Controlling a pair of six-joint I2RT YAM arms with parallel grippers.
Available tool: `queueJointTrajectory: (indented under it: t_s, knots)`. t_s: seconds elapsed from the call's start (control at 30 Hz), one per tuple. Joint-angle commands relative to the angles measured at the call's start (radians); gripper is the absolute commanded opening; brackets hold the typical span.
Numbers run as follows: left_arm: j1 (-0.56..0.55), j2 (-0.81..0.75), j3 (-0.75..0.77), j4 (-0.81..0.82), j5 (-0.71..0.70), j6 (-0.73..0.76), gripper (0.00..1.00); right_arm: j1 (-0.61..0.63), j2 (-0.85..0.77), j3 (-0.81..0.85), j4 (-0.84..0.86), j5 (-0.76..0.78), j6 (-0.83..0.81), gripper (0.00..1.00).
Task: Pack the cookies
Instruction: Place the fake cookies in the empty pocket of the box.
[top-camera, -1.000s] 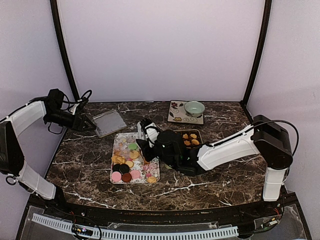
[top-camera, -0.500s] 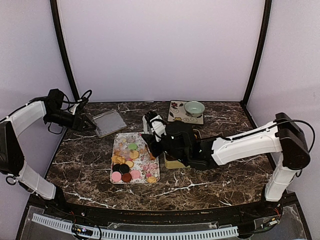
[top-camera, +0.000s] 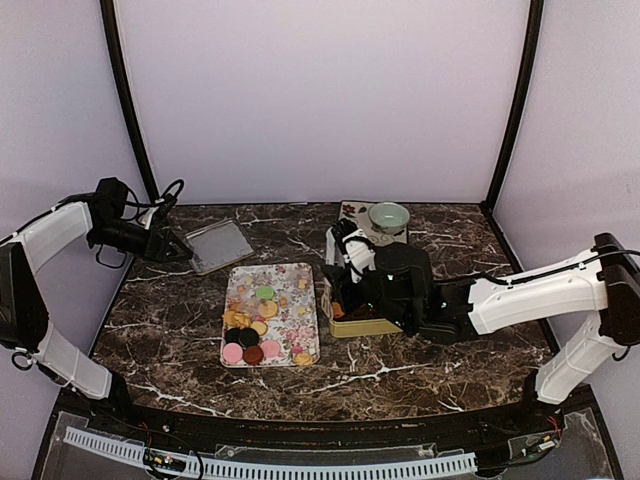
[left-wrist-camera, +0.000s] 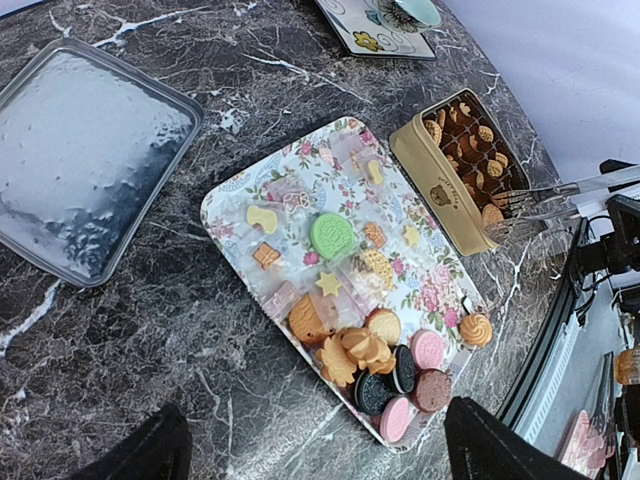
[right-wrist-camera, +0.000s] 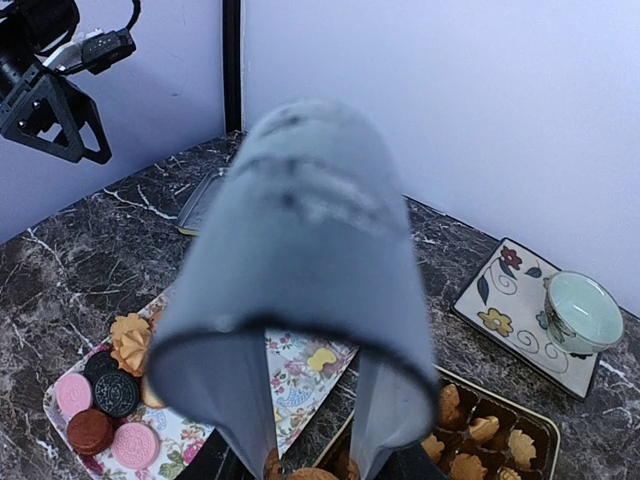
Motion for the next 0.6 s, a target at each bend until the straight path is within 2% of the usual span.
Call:
queueJointTrajectory:
  t_s: [0.0,0.1,0.17,0.27,0.57]
  knots:
    - [0.006,-0.021,0.009,-0.015,0.019,0.008,0.9,-0.012,-0.01,-0.012,0.029,0.029,0.015,0.19]
    - [0.006,-0.025,0.009,-0.017,0.016,0.01,0.9,-0.017,0.003,-0.007,0.039,0.029,0.017,0.23]
    - [0.006,-0.027,0.007,-0.018,0.012,0.013,0.9,-0.022,0.009,-0.004,0.04,0.028,0.017,0.31]
    - [0.006,-0.026,0.006,-0.02,0.01,0.016,0.9,-0.025,0.004,-0.005,0.036,0.031,0.013,0.35]
    - [0.006,-0.021,0.003,-0.017,0.02,0.013,0.9,-0.037,-0.048,-0.035,0.021,0.033,0.012,0.4]
